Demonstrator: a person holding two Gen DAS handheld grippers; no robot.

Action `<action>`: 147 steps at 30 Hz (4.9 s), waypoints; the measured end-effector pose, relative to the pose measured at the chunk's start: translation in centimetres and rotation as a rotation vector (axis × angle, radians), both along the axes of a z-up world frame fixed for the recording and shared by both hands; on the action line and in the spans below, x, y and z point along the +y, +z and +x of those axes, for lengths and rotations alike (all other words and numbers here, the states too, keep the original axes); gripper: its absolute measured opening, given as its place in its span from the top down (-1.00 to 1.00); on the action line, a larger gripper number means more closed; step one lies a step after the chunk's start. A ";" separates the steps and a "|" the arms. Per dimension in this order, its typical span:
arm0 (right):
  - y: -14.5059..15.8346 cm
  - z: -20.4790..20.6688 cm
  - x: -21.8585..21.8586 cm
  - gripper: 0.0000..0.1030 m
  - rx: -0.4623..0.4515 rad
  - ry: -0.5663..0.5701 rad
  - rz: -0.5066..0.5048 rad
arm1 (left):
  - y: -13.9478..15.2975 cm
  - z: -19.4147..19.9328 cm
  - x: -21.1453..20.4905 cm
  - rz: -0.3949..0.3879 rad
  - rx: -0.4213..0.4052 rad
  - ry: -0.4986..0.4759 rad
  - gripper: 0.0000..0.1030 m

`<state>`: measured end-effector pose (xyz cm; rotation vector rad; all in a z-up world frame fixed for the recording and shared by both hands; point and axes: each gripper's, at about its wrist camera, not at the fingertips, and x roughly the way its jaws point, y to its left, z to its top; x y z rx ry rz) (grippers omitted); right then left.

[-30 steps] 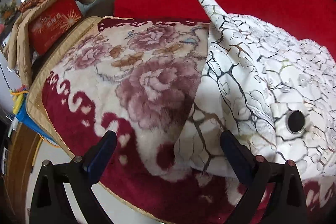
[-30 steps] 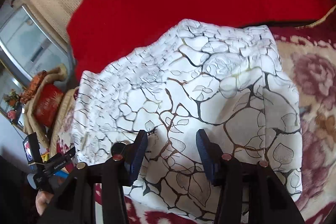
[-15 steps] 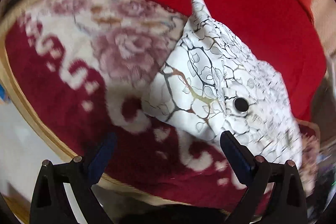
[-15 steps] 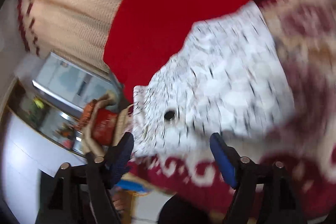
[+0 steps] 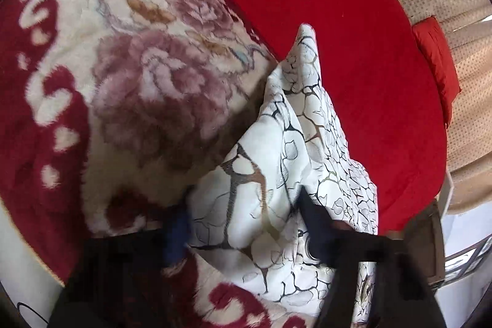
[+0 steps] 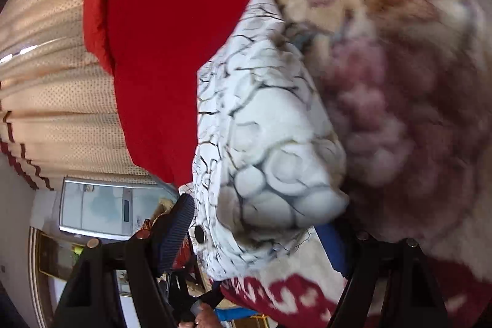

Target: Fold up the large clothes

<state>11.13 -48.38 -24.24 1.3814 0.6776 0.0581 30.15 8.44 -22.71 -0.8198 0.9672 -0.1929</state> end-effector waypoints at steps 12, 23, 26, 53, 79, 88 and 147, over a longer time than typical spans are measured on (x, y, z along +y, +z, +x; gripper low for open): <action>1.1 2.7 1.9 0.21 0.023 0.010 -0.246 | -0.8 0.5 -0.3 -0.109 0.006 0.011 0.54; 8.8 -4.3 5.7 0.70 -0.085 -0.031 -0.655 | 5.0 -6.0 -0.4 0.043 -0.114 -0.126 0.71; 8.6 -7.2 5.0 0.71 -0.078 -0.038 -0.615 | 2.8 -6.3 0.0 0.039 -0.063 -0.136 0.66; 7.4 14.3 5.0 0.62 0.132 0.178 -0.528 | -2.1 -8.3 0.4 -0.136 0.116 -0.009 -0.47; 2.4 15.0 1.9 0.61 0.236 0.263 -0.415 | 4.3 -2.4 -4.8 0.138 -0.066 0.030 0.46; 2.0 14.0 -0.4 0.61 0.182 0.314 -0.261 | 11.5 -3.3 -12.6 0.462 -0.291 -0.185 0.54; 7.2 19.9 9.2 0.60 -0.051 0.493 -0.603 | 2.1 -1.7 -16.5 0.046 -0.082 -0.733 0.08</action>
